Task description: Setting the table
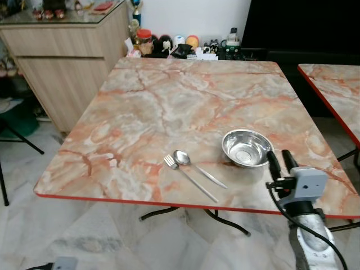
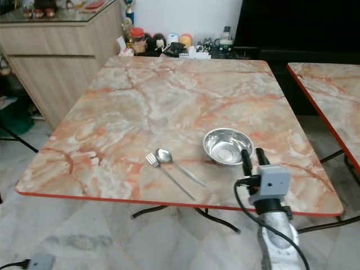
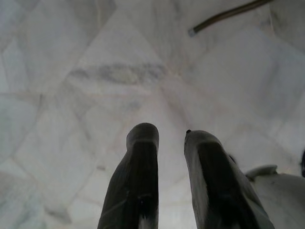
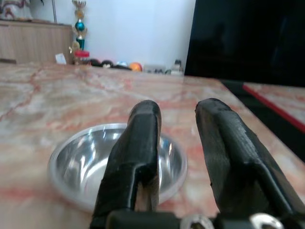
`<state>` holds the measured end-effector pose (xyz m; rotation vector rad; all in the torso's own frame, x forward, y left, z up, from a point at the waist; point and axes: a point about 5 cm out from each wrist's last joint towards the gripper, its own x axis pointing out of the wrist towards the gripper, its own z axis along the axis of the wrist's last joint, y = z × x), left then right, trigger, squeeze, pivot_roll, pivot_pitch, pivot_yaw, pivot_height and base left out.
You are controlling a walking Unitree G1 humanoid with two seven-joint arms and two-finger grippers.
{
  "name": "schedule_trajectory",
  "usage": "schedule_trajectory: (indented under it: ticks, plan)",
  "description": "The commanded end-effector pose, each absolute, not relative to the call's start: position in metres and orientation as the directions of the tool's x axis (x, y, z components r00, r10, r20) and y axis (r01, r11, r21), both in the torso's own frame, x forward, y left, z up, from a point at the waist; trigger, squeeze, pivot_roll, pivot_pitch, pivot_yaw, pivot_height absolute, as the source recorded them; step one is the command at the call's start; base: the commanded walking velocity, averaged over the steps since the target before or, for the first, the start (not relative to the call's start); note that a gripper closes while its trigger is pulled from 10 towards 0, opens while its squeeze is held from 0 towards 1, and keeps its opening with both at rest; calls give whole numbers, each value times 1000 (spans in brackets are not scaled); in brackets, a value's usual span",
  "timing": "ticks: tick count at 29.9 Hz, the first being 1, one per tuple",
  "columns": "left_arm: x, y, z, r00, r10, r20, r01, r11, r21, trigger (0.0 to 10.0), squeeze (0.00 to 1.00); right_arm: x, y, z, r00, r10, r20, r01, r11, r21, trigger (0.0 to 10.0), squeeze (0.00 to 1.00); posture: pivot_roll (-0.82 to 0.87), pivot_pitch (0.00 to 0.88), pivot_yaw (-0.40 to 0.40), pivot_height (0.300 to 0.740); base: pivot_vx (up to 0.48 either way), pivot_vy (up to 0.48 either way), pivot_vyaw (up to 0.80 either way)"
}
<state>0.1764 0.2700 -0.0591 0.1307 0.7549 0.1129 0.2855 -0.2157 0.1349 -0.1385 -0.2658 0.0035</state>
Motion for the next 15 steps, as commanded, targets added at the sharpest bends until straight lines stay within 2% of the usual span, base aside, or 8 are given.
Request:
schedule_trajectory:
  ticks: [1, 11, 12, 13, 14, 15]
  plan:
    - [169, 280, -59, 704, 177, -687, -61, 980, 189, 10000, 0, 286, -210, 135, 963, 35, 268, -1, 992, -126, 10000, 0, -19, 99, 26, 740, 0, 0, 0]
    - [167, 279, -61, 698, 173, -695, -48, 979, 196, 10000, 0, 287, -220, 131, 972, -59, 228, 76, 995, -65, 10000, 0, -17, 99, 24, 740, 0, 0, 0]
    - [167, 279, -61, 697, 175, -696, -48, 979, 198, 10000, 0, 288, -222, 130, 974, -90, 208, 98, 995, -32, 10000, 122, -17, 99, 24, 740, 0, 0, 0]
    - [167, 279, -61, 697, 175, -696, -48, 979, 198, 10000, 0, 288, -222, 130, 974, -90, 208, 98, 995, -32, 10000, 122, -17, 99, 24, 740, 0, 0, 0]
    - [167, 279, -61, 696, 176, -696, -49, 979, 199, 10000, 0, 289, -223, 131, 973, -104, 207, 113, 993, -32, 10000, 455, -17, 106, 23, 740, 0, 0, 0]
    - [167, 279, -61, 696, 177, -696, -51, 979, 198, 10000, 0, 290, -223, 131, 972, -105, 209, 106, 994, 6, 10000, 1000, -16, 109, 24, 740, 0, 0, 0]
